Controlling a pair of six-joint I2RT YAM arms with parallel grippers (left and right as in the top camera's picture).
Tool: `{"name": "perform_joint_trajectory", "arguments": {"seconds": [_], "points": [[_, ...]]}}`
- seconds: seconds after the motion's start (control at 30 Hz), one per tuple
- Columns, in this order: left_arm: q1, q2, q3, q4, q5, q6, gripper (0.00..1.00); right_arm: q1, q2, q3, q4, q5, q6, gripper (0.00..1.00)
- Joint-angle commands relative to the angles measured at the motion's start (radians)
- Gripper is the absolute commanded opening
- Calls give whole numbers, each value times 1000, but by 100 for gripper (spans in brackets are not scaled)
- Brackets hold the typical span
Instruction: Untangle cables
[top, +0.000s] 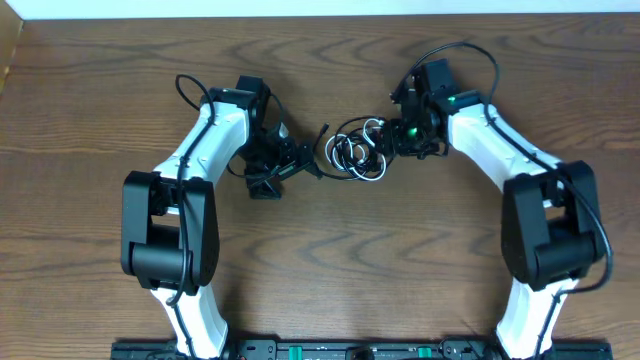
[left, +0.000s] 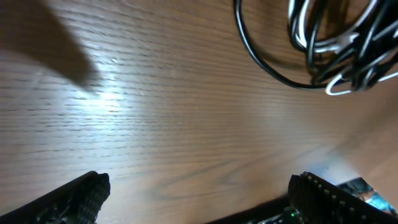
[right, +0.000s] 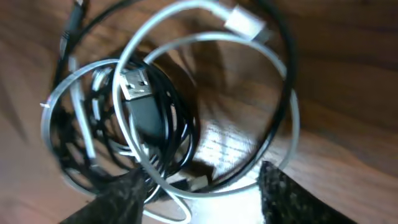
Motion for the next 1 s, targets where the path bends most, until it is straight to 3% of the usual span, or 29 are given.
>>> {"name": "perform_joint_trajectory", "arguments": {"seconds": [0.0,0.13,0.3,0.47,0.6,0.7,0.77,0.8,0.9,0.97], "points": [[-2,2,5,-6,-39,-6,98,34,55,-5,8,-20,-64,54],[-2,2,5,-6,-46,-6,98,60,70,-3,17,-20,-67,25],[-2,2,3,-6,-46,-6,98,59,43,24,-32,-28,-66,5],[-2,2,1,-6,-46,-6,98,59,-45,127,-179,-35,-66,13],[-2,2,1,-6,-46,-6,98,61,-125,175,-235,-77,-56,12],[-2,2,1,-6,-46,-6,98,63,-163,175,-235,-80,49,10],[-2,2,0,-6,-46,-6,98,63,-162,173,-242,-76,58,18],[-2,2,-1,-9,-46,-6,98,63,-162,172,-255,-44,58,32],[-2,2,-2,-22,-46,-6,98,64,-161,167,-320,159,58,34],[-2,2,-3,-22,-46,-6,98,64,-161,133,-335,224,53,47]]}}
